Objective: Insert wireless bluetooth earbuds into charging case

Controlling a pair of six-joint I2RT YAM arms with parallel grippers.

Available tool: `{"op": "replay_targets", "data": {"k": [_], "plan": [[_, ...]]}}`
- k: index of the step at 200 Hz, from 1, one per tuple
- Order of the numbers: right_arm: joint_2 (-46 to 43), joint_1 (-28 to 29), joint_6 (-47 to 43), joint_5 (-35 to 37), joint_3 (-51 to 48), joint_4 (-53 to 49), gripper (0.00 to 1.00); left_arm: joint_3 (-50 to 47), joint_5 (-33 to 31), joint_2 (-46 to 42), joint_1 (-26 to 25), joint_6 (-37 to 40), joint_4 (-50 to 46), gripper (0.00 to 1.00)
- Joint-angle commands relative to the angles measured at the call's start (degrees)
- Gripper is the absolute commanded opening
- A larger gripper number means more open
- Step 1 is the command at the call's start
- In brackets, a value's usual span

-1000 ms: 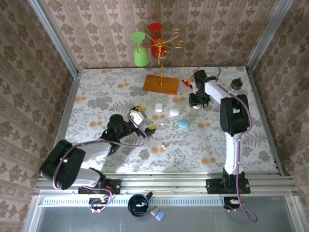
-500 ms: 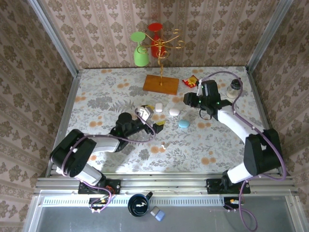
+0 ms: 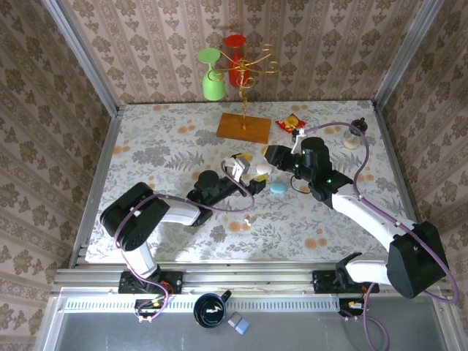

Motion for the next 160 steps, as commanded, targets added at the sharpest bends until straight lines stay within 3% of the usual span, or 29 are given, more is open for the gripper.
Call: {"op": "replay_targets", "data": {"k": [1,105,137,160], "plan": [[-0.4,0.9,2.7,1.2,-1.3,4.5,0.43,2.5,-2.2,1.1,-0.2,-5.1,3.9,0.78],[0.2,1.7,3.2,-1.8,-2.2,5.1,0.43,7.7,0.3,4.1,-0.4,-6.8,4.1,0.58],[1.0,1.8,3.1,-1.8,-2.2,4.4,0.44,8.4,0.9,4.1,-0.3,-7.2,4.2,0.46],[1.8,1.8,3.0,-1.7,-2.1,4.1,0.44,8.6,2.1,4.4,-0.2,-7.8,4.2,0.29]]}}
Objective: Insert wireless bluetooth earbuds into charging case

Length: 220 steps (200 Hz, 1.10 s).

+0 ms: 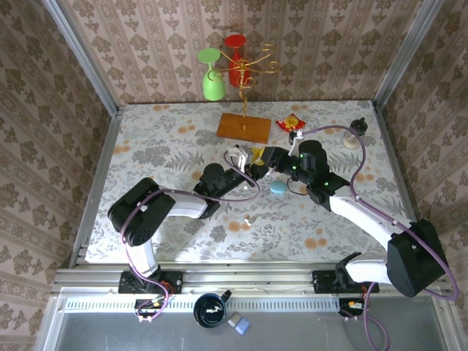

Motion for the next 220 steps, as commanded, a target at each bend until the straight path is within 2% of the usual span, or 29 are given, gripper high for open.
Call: {"op": "replay_targets", "data": {"k": [1,9,17,58,82,102,138,160,198,220], "plan": [[1.1,0.4,0.1,-0.2,-0.7,0.2,0.44,1.7,1.3,0.6,0.1,-1.6,2.3,0.28],[1.0,0.4,0.0,-0.5,-0.8,0.6,0.44,1.5,1.5,0.5,0.1,-1.7,2.3,0.2],[0.7,0.4,-0.2,-0.5,-0.7,0.6,0.45,1.1,1.6,0.3,0.1,-1.5,2.3,0.17],[-2.6,-0.1,-4.4,-1.9,-0.6,0.2,0.54,-1.5,4.9,-2.2,1.2,-1.7,2.2,0.15],[-5.5,-0.5,-8.6,-5.5,0.6,-1.1,0.69,-3.7,9.4,-4.5,2.6,-4.6,2.2,0.14],[-8.4,-1.9,-11.3,-9.1,0.1,-0.5,0.74,-6.2,13.7,-7.4,3.7,-7.3,2.1,0.14],[-11.1,-9.0,-8.7,-26.8,-5.0,11.7,0.73,-9.0,22.9,-12.3,6.7,-15.1,2.1,0.16],[-10.4,-10.1,-7.9,-35.7,-7.0,17.9,0.72,-10.3,25.6,-15.3,7.5,-17.5,2.1,0.14],[-5.4,-8.5,-2.7,-43.5,-8.2,30.6,0.64,-10.2,27.3,-19.0,7.5,-21.2,2.1,0.09],[-3.1,-6.2,-3.4,-44.9,-7.0,31.7,0.6,-9.3,28.0,-19.5,7.6,-23.9,2.1,0.04]]}}
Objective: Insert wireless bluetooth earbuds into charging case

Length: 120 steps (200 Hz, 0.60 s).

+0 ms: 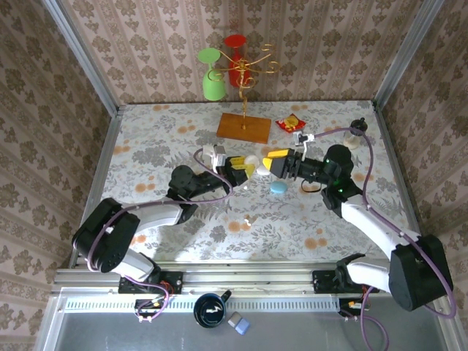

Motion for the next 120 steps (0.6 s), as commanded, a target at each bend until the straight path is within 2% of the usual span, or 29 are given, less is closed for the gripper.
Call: {"op": "replay_targets", "data": {"k": [1,48,63,83,98,112,120], "plan": [[1.9,2.2,1.0,-6.4,0.8,7.4,0.6,0.7,3.0,-1.3,0.1,-5.2,1.9,0.04],[3.2,2.9,1.7,-5.6,1.9,8.6,0.4,2.1,4.9,-1.2,0.1,-8.1,1.9,0.04],[3.3,2.9,1.8,-5.6,2.0,8.5,0.28,2.0,5.0,-1.4,0.2,-7.8,1.9,0.04],[3.1,2.9,1.1,-4.5,2.0,7.5,0.17,1.8,5.0,-1.7,0.2,-6.9,1.9,0.05],[2.5,2.9,-0.5,-3.1,1.9,6.2,0.12,1.7,5.0,-1.5,0.1,-6.0,1.8,0.13],[2.0,2.9,-2.3,-2.1,2.1,4.2,0.1,1.3,4.6,-1.3,0.1,-4.8,1.9,0.28],[1.8,2.9,-3.1,-1.6,2.2,3.3,0.09,1.0,3.8,-1.3,0.2,-4.2,1.8,0.32]]}}
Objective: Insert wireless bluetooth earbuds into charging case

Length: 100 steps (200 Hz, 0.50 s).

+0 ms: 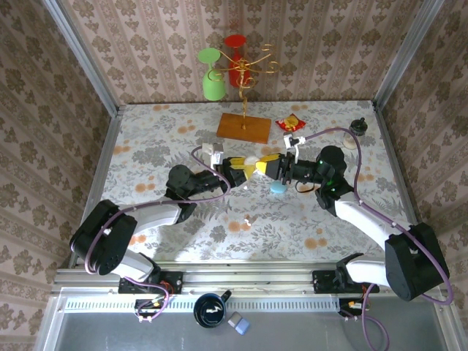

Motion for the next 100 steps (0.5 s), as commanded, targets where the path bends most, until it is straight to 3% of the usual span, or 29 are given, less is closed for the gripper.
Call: {"op": "replay_targets", "data": {"k": [1,46,100], "plan": [[-1.5,0.6,-3.1,1.8,2.1,-2.1,0.09,0.4,-0.2,-0.5,0.0,2.2,1.1,0.32],[-3.1,0.6,-14.0,5.0,5.0,-17.1,0.09,-1.7,-1.1,-0.6,2.0,6.1,0.6,0.52],[-2.9,1.9,-32.9,14.6,12.4,-40.7,0.09,-4.1,-1.0,0.3,8.2,18.6,-9.5,0.54]]}}
